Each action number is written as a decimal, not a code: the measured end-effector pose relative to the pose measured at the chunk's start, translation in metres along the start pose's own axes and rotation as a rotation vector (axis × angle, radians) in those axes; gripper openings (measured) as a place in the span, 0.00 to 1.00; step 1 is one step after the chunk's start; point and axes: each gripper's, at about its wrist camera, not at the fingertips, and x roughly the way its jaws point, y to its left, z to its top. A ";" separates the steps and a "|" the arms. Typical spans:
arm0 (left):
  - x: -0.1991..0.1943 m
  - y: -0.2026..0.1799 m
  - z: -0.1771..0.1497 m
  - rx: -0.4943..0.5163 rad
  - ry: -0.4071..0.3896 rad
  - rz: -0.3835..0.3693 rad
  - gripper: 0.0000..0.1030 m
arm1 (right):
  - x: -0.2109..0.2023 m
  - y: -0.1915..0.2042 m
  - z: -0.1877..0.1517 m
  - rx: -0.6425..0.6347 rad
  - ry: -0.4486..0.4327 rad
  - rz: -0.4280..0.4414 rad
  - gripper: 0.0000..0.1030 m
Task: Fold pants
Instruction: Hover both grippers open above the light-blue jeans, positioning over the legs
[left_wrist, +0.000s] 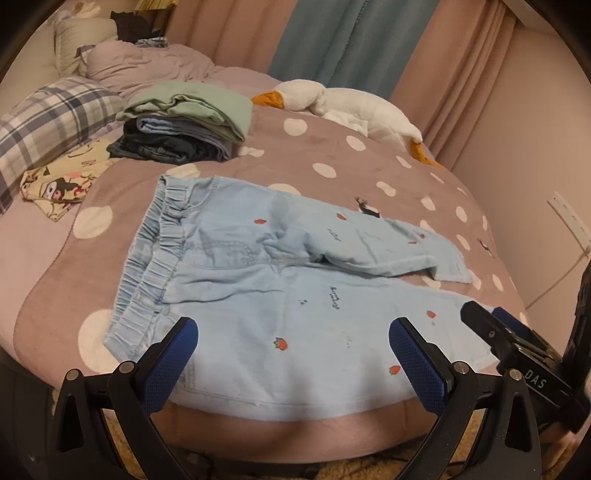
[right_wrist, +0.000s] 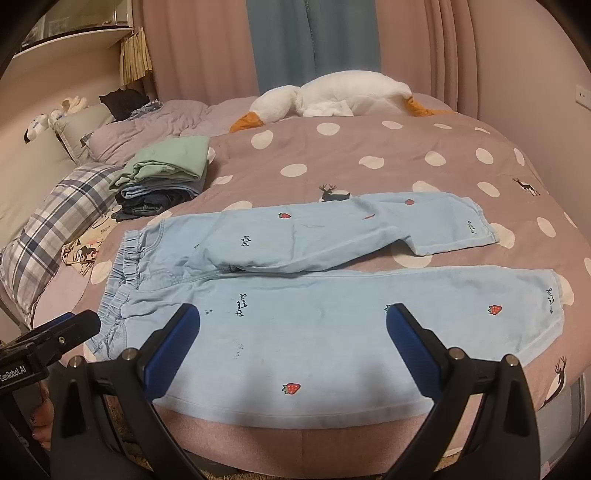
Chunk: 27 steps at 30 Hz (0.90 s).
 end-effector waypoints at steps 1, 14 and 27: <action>0.000 -0.001 0.000 0.002 0.002 -0.005 1.00 | -0.001 0.001 -0.002 0.001 -0.002 -0.002 0.98; 0.008 -0.005 -0.002 0.000 0.045 -0.046 1.00 | 0.000 -0.005 -0.006 0.020 0.006 -0.013 0.97; 0.010 -0.006 -0.002 -0.003 0.053 -0.048 1.00 | 0.007 -0.010 -0.010 0.023 0.029 -0.031 0.95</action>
